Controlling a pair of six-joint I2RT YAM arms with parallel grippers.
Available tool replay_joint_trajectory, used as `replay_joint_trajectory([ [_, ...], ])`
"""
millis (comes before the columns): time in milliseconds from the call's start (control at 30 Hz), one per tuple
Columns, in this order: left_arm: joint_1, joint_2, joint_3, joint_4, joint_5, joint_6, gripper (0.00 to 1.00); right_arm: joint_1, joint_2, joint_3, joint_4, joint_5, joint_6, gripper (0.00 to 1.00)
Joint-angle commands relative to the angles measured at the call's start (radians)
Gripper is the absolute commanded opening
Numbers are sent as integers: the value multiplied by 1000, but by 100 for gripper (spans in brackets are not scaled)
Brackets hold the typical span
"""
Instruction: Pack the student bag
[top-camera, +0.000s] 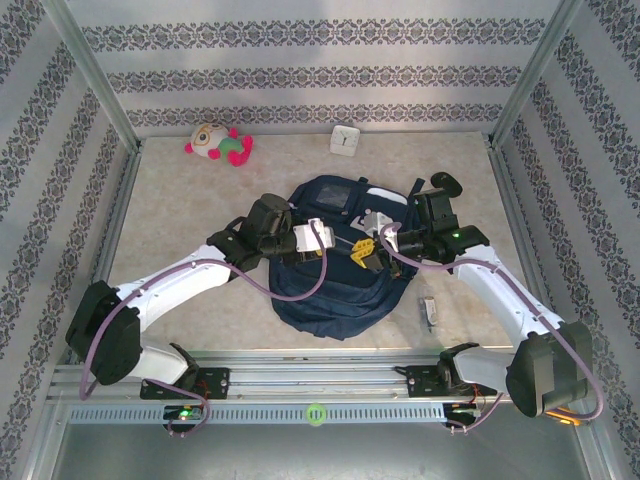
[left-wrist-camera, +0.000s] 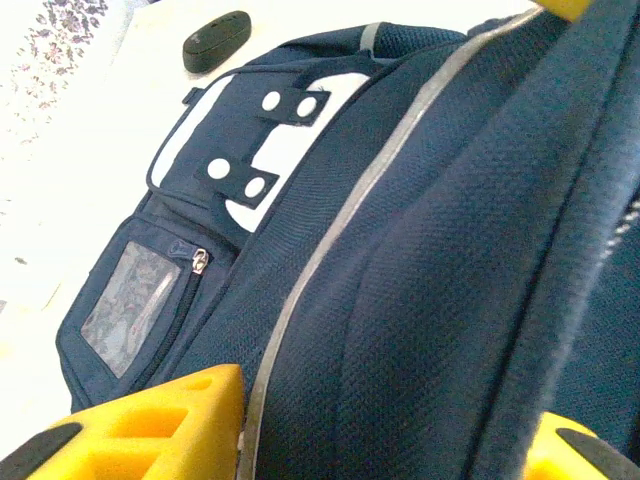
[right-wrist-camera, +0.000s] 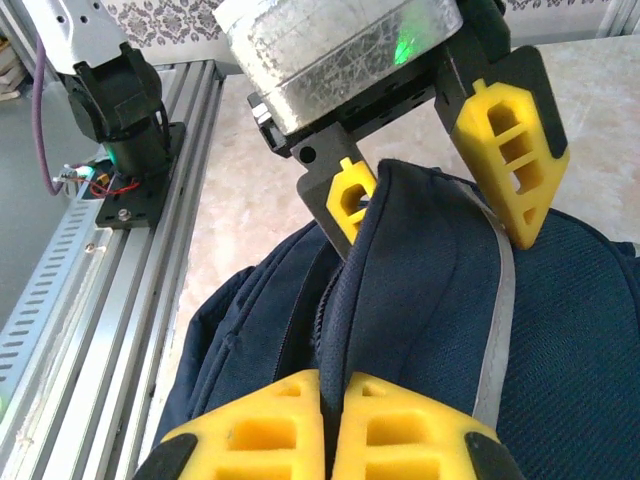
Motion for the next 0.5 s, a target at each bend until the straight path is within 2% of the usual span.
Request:
replay_joint_trajectory([
  [0,-8,-49,7,58,-79,-49,14,14,-53,-5,139,-35,232,22],
  [33,-7,-66,-1,39,-118,-71,9,16,-92,-43,246,66,485,33],
  [67,-6,-96,-12,-33,-214,-124,4,15,-148,-85,292,253,763,40],
  [100,-6,-108,-21,-53,-252,-149,3,13,-177,-107,285,325,890,43],
  [200,-7,-134,-52,-102,-340,-204,0,8,-248,-184,281,421,1076,57],
  [467,4,-206,-108,-193,-437,-339,0,7,-378,-367,320,632,1350,64],
])
